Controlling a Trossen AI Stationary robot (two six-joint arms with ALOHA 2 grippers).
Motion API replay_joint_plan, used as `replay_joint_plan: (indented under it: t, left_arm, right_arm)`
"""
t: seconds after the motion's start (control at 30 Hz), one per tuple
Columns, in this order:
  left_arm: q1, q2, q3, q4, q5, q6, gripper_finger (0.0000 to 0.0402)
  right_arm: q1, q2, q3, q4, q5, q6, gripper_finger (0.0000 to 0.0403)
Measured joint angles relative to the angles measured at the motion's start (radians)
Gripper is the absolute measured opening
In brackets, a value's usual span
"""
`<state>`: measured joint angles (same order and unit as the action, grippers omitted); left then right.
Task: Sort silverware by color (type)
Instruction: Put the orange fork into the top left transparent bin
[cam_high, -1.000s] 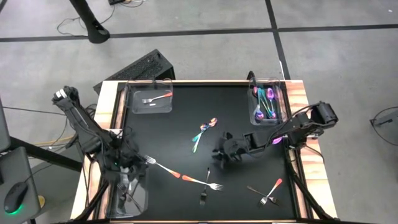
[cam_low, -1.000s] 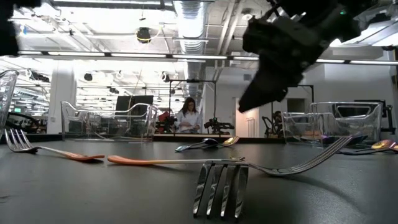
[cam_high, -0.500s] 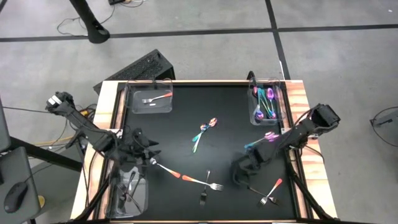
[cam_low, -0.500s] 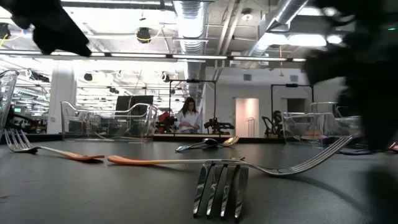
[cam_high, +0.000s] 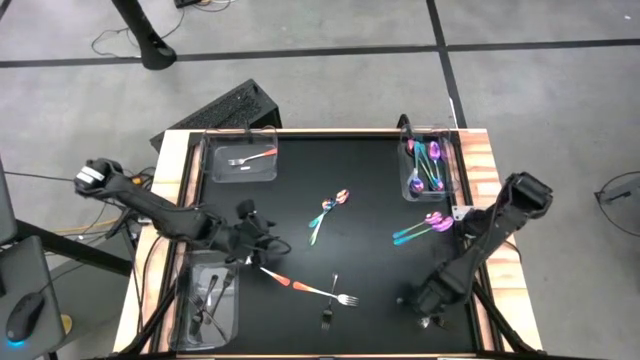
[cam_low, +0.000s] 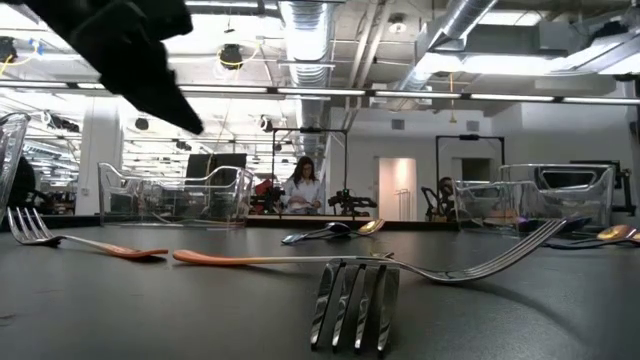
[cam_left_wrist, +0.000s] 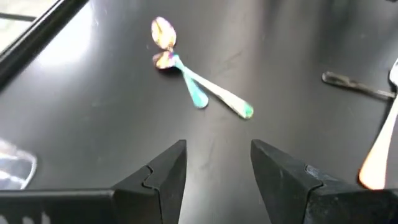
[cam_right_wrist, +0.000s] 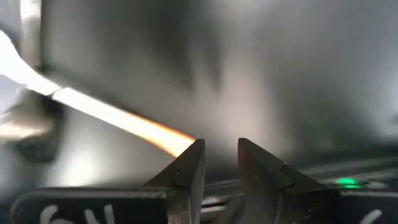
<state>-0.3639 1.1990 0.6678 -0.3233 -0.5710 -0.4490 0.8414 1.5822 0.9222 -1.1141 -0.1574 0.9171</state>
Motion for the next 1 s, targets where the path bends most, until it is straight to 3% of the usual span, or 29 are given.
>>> replay_joint_plan:
  t: [0.27,0.4,0.57,0.87,1.0]
  left_arm:
    - [0.072,0.013,0.000,0.113,0.010,0.101,0.0167]
    - [0.096,0.012,0.000,0.137,0.016,0.116,0.0167]
    - [0.111,0.012,0.000,0.140,0.041,0.116,0.0167]
    - [0.110,0.012,0.000,0.139,0.043,0.115,0.0167]
    - [0.110,0.012,0.000,0.139,0.043,0.115,0.0167]
  right_arm:
    - [0.120,0.010,0.000,0.223,0.002,-0.007,0.0113]
    - [0.149,0.008,0.000,0.277,0.071,-0.009,0.0113]
    - [0.165,0.026,0.000,0.285,0.108,-0.009,0.0113]
    - [0.176,0.127,-0.001,0.333,0.078,-0.059,0.0113]
    - [0.155,0.114,-0.003,0.277,0.106,0.000,0.0113]
